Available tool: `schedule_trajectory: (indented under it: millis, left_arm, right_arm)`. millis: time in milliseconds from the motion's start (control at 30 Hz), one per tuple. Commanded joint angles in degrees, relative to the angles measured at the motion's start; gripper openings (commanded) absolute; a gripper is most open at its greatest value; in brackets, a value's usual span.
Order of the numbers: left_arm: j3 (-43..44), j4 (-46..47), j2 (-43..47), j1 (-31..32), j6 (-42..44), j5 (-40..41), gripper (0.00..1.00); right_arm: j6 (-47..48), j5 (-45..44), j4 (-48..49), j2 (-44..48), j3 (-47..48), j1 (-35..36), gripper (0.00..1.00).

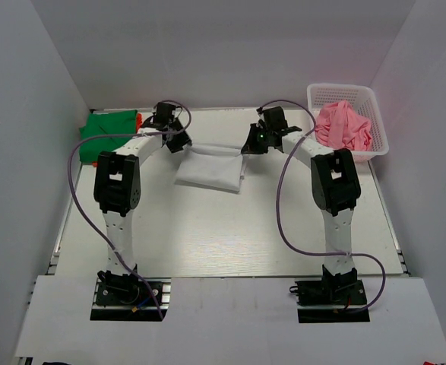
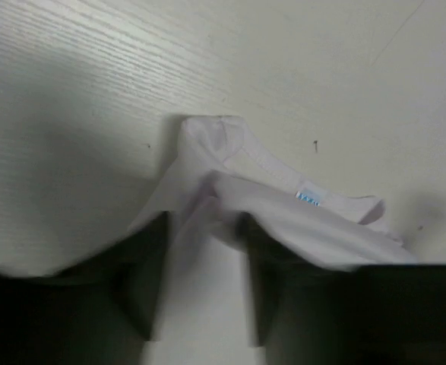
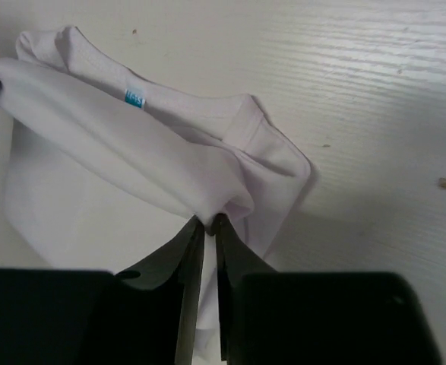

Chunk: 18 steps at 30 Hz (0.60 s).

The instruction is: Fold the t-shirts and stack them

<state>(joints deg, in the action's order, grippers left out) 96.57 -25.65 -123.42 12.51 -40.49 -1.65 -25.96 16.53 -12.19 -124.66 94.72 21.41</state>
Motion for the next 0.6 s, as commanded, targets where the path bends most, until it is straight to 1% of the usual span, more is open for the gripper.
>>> schedule_trajectory:
  millis: [0, 33, 67, 133, 167, 200, 300, 333, 367, 400, 467, 500, 567]
  left_arm:
    - [3.96, 2.71, 0.11, -1.0, 1.81, -1.87, 0.82]
    - [4.49, 2.19, 0.1, -1.0, 1.82, -2.56, 0.94]
    - [4.5, 1.66, 0.1, -1.0, 1.82, -2.57, 1.0]
    - [5.2, 0.95, 1.15, -1.0, 2.35, -1.7, 1.0]
    - [5.2, 0.26, 1.86, -1.0, 2.35, -1.69, 1.0]
    - [4.07, 0.25, 3.86, -1.0, 2.35, -0.73, 1.0]
    - [0.48, 1.3, 7.91, -0.48, 3.04, 1.56, 1.0]
    - [-0.33, 2.0, 10.36, -0.47, 3.05, 2.17, 1.0]
    - [-0.94, 2.01, 11.52, 0.05, 3.57, 2.18, 1.0]
    - [-2.08, 2.79, 12.4, 0.06, 3.58, 2.18, 1.0]
    - [-3.75, 6.12, 13.81, 0.58, 3.58, -2.37, 1.0]
    - [-5.42, 9.1, 14.42, 0.58, 4.1, -6.31, 1.0]
    - [-5.96, 11.05, 14.43, 0.58, 4.1, -9.67, 1.0]
  right_arm:
    - [-0.76, -3.7, -0.03, -0.58, 3.28, -2.07, 0.2]
    - [-0.42, -3.35, 0.14, -0.41, 3.8, -2.16, 0.44]
    - [0.81, -3.09, 0.67, -0.23, 3.81, -2.16, 0.64]
    - [2.74, -3.17, 0.67, 1.17, 4.25, -1.9, 0.71]
    - [3.19, -3.44, 0.32, 2.48, 4.07, -1.64, 0.9]
    - [3.45, -4.4, 0.41, 3.28, 3.9, -1.72, 0.9]
    - [3.63, -4.32, 2.95, 7.84, -1.01, -1.46, 0.9]
    - [3.72, -3.36, 4.52, 8.72, -2.07, -1.46, 0.9]
    - [3.28, -2.13, 6.1, 11.43, -5.13, -1.28, 0.9]
    - [3.19, -1.51, 7.77, 11.98, -5.85, -1.11, 0.9]
    - [1.88, 2.26, 9.19, 13.03, -7.52, -0.32, 0.9]
    - [0.92, 3.32, 11.37, 12.95, -7.79, -0.05, 0.9]
    - [-1.88, 7.0, 13.66, 12.43, -8.93, 0.56, 0.9]
